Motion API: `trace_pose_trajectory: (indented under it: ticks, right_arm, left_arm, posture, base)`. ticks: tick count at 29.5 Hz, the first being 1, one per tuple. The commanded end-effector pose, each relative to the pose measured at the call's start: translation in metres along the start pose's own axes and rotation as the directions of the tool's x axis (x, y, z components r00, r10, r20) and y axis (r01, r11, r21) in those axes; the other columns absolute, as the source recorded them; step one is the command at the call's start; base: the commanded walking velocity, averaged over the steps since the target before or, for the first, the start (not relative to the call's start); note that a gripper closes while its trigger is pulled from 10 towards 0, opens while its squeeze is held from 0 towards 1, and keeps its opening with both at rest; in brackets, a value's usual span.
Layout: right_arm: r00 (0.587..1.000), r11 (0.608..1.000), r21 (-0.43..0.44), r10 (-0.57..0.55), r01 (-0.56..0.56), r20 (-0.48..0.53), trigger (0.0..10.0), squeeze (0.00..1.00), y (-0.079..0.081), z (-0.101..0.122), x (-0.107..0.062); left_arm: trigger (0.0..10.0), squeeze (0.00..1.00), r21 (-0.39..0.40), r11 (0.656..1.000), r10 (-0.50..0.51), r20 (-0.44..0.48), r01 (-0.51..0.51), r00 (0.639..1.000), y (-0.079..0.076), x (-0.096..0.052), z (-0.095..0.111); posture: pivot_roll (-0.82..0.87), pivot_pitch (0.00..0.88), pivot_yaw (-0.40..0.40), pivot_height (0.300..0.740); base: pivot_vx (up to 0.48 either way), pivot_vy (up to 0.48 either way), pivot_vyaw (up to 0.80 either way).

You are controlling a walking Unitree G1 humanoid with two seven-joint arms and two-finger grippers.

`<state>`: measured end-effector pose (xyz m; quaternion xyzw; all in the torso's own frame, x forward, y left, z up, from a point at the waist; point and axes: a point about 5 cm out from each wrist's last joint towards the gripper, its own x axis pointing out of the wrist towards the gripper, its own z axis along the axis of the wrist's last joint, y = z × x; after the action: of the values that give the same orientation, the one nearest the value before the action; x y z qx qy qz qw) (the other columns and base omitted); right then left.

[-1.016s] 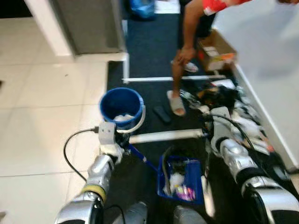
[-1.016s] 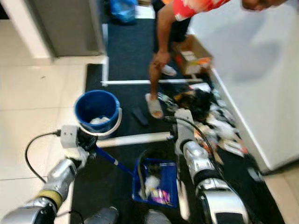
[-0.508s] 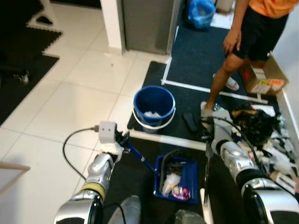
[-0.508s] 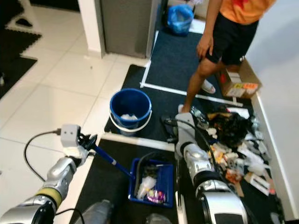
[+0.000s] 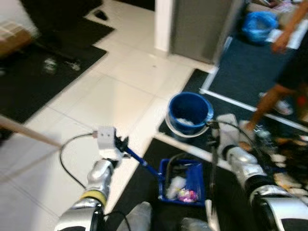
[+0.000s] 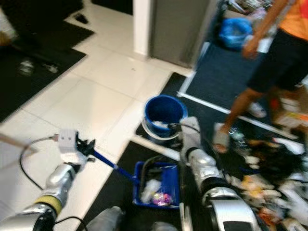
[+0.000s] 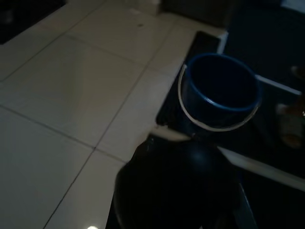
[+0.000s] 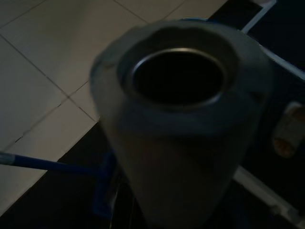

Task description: Sweep floor

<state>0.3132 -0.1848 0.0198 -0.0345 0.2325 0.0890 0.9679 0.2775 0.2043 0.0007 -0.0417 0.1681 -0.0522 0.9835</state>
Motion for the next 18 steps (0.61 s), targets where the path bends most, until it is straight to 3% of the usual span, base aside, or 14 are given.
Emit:
trace_pose_trajectory:
  ticks: [1,12,18]
  right_arm:
    - [0.998,1.0,0.014,-0.019,0.018,0.067,10.0,0.0,-0.002,0.012,0.001]
    - [0.957,0.988,0.076,-0.15,0.135,0.248,10.0,0.0,-0.024,0.039,-0.004]
    - [0.948,0.983,0.023,-0.179,0.18,0.263,10.0,0.0,-0.027,0.04,-0.005]
  left_arm:
    - [10.0,0.0,0.065,0.995,0.076,-0.025,-0.074,0.997,0.022,-0.007,0.0]
    - [10.0,0.0,0.112,0.987,0.122,-0.015,-0.119,0.992,0.052,-0.009,0.02]
    - [10.0,0.0,0.133,0.982,0.136,-0.03,-0.131,0.99,0.064,-0.012,0.025]
  posture:
    - [0.18,0.039,-0.07,0.74]
    - [0.18,0.032,-0.07,0.74]
    - [0.18,0.038,-0.07,0.74]
  base:
    - [0.0,0.0,0.0]
    - [0.0,0.0,0.0]
    - [0.0,0.0,0.0]
